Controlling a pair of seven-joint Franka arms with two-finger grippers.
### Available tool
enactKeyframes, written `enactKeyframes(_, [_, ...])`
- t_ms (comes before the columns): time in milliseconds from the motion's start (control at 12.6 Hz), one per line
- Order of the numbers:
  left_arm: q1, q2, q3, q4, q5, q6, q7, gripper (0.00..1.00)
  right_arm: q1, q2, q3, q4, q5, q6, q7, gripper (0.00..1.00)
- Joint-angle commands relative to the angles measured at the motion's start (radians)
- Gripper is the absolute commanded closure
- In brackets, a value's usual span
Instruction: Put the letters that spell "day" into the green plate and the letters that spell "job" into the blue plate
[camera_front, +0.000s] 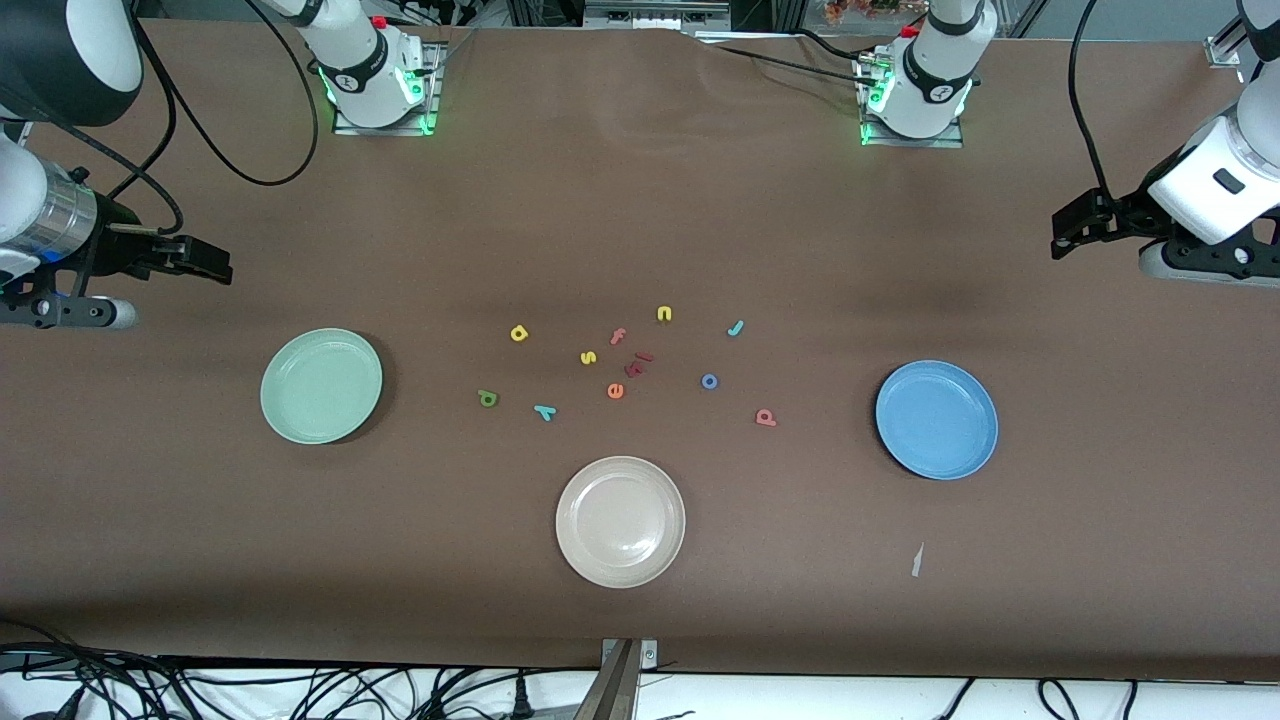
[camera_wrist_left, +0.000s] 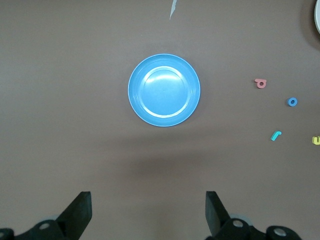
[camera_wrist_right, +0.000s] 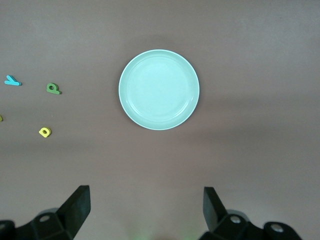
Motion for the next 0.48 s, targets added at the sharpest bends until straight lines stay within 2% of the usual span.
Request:
enactKeyframes(0, [0.001, 0.009, 0.001, 0.028, -0.029, -0.023, 0.006, 0.0, 0.002, 0.004, -0.003, 0.014, 0.012, -0.002, 0.008, 0.0])
enactKeyframes(397, [-0.005, 0.009, 0.001, 0.028, -0.029, -0.023, 0.003, 0.0, 0.002, 0.004, -0.002, 0.014, 0.012, -0.002, 0.008, 0.0])
